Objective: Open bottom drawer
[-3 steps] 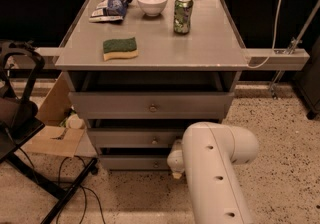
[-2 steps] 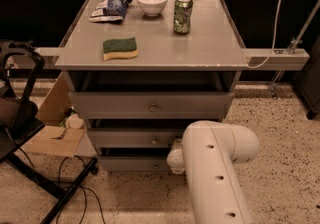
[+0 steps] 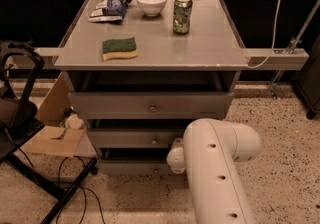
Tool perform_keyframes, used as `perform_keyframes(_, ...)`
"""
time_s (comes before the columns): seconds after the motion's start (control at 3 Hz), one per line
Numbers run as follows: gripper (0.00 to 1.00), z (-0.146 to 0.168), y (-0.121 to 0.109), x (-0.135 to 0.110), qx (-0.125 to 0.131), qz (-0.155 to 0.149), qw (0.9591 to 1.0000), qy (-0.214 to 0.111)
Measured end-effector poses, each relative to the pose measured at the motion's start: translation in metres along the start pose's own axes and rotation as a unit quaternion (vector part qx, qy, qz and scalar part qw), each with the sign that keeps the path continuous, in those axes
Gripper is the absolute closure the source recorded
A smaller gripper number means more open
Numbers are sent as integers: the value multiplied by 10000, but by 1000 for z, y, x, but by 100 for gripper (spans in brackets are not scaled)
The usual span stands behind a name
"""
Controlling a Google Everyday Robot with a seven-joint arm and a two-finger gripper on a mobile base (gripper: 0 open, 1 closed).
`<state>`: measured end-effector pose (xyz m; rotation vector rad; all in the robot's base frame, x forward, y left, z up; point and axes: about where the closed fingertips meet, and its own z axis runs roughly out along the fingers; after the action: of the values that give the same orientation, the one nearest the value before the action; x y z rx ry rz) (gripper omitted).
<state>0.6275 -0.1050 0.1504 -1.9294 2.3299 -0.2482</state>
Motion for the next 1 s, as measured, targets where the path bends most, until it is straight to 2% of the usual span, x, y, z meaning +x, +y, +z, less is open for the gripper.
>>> perform_keyframes(1.0,100,-9,5,9,-39,72,10000,56)
